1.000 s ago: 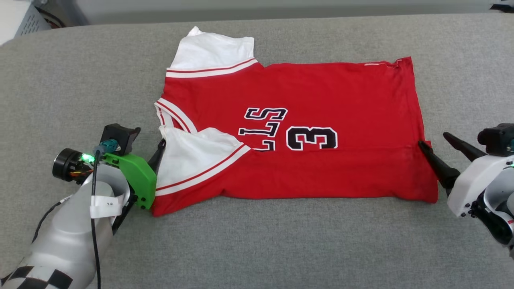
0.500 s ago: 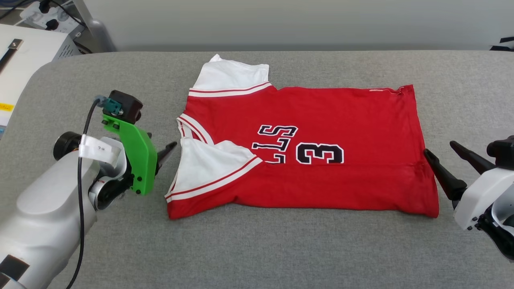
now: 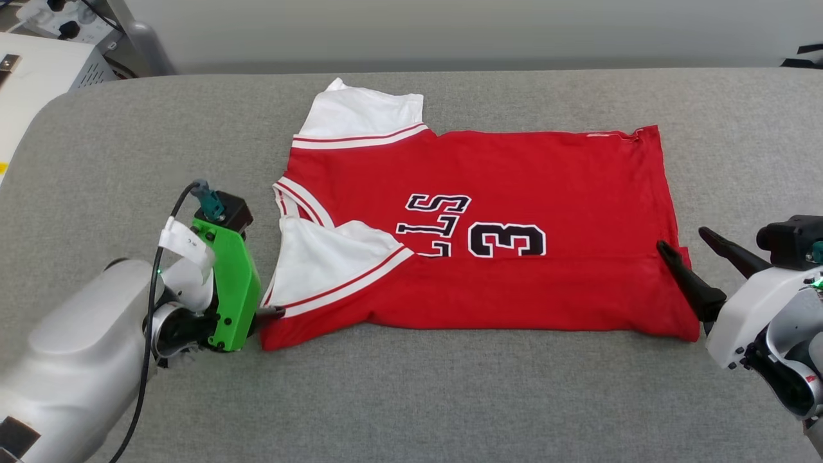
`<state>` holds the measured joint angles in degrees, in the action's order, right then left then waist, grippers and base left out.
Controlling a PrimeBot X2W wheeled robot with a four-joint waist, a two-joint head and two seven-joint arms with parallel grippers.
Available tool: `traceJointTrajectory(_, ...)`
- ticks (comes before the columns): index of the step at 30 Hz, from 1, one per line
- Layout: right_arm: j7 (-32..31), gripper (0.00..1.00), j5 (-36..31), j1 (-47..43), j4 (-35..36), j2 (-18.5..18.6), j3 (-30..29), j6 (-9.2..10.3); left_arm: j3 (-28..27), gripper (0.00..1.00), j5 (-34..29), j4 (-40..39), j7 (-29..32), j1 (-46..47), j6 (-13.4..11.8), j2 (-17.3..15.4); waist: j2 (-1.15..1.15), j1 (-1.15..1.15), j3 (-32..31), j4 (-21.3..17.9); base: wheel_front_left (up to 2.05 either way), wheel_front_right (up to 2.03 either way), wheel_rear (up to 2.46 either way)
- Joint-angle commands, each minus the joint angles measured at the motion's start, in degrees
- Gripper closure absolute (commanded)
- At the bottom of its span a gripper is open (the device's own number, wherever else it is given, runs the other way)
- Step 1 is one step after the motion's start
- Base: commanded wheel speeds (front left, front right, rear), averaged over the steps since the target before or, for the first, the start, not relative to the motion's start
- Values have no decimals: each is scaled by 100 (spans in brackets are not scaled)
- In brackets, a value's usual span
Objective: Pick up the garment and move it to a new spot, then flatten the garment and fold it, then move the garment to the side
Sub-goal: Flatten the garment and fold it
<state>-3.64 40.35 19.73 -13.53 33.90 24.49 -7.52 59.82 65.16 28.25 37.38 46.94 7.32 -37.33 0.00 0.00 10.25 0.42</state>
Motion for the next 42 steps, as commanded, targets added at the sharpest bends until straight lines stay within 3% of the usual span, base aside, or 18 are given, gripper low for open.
traceJointTrajectory(1, -31, 0, -55, -27, 30, -49, -11, 3, 45, 0, 96, 118, -6, -124, 16, 77, 0, 0, 68, -60, 0, 0, 0)
traceJointTrajectory(13, -81, 0, -88, 172, -21, -142, 81, 3, 533, 0, 92, 687, -315, -416, 16, 348, 0, 0, 265, -197, 0, 0, 0)
traceJointTrajectory(14, -81, 0, -86, 179, -29, -128, 75, 3, 563, 55, 60, 698, -410, -415, 16, 343, 0, 0, 250, -196, 0, 0, 0)
traceJointTrajectory(15, -78, 0, -91, 183, -36, -104, 67, 3, 596, 100, 29, 694, -538, -416, 16, 336, 0, 0, 216, -190, 0, 0, 0)
traceJointTrajectory(26, -422, 0, -225, 469, 277, 501, -84, 3, 862, 100, -276, 228, -1640, -230, 16, -191, 0, 0, -162, -83, 0, 0, 0)
traceJointTrajectory(35, -2426, 0, 373, 674, 736, 1259, 380, 3, 937, 100, -474, -189, -1929, -86, 16, -309, 0, 0, -131, 46, 0, 0, 0)
traceJointTrajectory(42, -3575, 0, 637, 765, 442, 1238, 715, 3, 972, 100, -657, -381, -1986, 24, -50, -268, 0, 0, 72, 111, 0, 0, 0)
